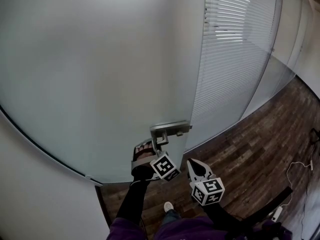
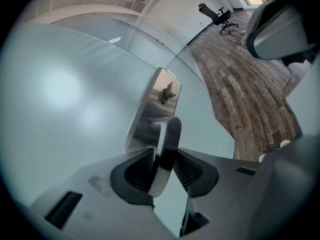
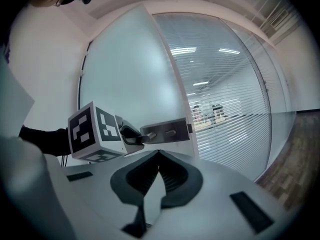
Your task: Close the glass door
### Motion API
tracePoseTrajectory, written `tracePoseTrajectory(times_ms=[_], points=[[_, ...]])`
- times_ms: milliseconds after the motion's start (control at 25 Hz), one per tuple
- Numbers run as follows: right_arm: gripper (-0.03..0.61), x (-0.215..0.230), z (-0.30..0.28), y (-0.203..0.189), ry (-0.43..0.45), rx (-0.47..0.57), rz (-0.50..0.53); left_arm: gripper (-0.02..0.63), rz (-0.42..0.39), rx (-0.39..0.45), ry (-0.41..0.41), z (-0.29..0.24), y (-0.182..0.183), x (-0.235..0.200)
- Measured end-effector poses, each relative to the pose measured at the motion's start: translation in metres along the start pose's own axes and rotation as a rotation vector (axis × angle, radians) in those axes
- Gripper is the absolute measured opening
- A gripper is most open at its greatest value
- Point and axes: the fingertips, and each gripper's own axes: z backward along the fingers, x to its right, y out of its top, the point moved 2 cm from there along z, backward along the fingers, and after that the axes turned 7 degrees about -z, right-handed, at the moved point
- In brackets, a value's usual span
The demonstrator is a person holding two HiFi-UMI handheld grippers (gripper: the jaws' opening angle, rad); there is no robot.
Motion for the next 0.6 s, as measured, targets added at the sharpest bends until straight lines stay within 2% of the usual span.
tracePoseTrajectory(times_ms=[160,440,600], points=[[-0.003,0.004,-0.012,0.005,-0.007,0.000,0.000,0.118,0.014,-0.027,-0.036,-0.009,0.005,-0.005],[-0.003,0.000,-0.055,0.018,-0.019,0.010,0.001,0.118,0.028,-0.059,-0.023,-0.037,0.001,-0.028],[-0.003,-0.001,-0.063,0.014,-0.013,0.015,0.005,0.112,0.002,-0.069,0.022,-0.042,0.001,-0.030]])
